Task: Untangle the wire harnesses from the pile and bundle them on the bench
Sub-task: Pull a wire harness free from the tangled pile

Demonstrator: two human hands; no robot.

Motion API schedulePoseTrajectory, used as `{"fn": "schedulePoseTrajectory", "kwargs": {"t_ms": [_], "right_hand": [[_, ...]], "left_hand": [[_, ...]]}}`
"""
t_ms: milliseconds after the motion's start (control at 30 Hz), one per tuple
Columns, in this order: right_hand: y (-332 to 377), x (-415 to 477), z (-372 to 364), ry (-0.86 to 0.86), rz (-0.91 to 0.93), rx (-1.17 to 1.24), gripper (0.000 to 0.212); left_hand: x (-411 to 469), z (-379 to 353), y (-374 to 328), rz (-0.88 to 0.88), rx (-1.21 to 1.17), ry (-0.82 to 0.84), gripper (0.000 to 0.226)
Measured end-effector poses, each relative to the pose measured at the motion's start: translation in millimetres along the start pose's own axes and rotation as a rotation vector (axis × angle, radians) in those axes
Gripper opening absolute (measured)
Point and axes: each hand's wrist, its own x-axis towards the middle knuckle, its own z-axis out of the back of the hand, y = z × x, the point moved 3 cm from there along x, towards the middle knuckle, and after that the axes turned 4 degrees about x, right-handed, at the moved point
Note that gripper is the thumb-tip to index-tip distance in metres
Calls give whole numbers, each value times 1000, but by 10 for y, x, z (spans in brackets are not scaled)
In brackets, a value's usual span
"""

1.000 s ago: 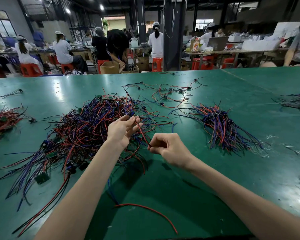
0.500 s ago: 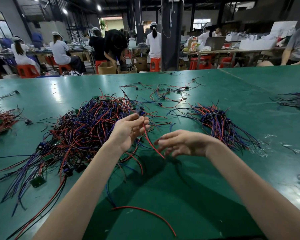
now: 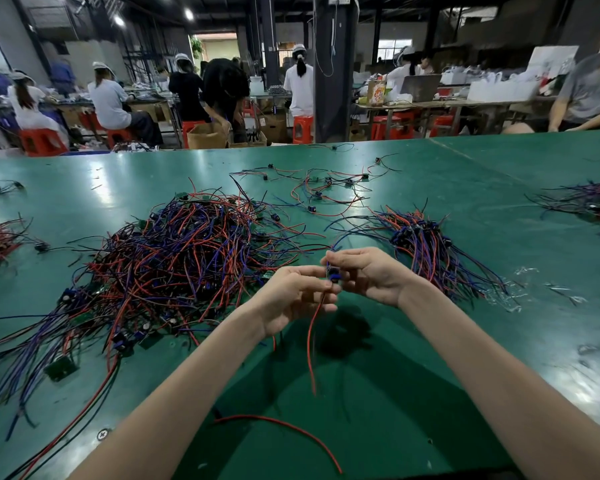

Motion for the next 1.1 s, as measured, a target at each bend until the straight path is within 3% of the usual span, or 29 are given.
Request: {"fn": "schedulePoseTrajectory", "kwargs": {"t_ms": [100, 300, 467, 733, 1100], "right_hand": [[-3, 16, -18, -30, 60, -51, 11], [-54, 22, -55, -66, 108, -42, 10], [-7, 69, 38, -212, 136, 4, 7], [145, 68, 348, -420, 184, 184, 15], [231, 16, 469, -520, 266, 215, 17]], "left_hand": [[-6, -29, 3, 12, 8, 40, 18], [28, -27, 75, -83, -8, -116, 14], [34, 31, 48, -98, 63, -221, 10], [29, -37, 45, -55, 79, -93, 13], [75, 12, 88, -112, 257, -68, 27]]}}
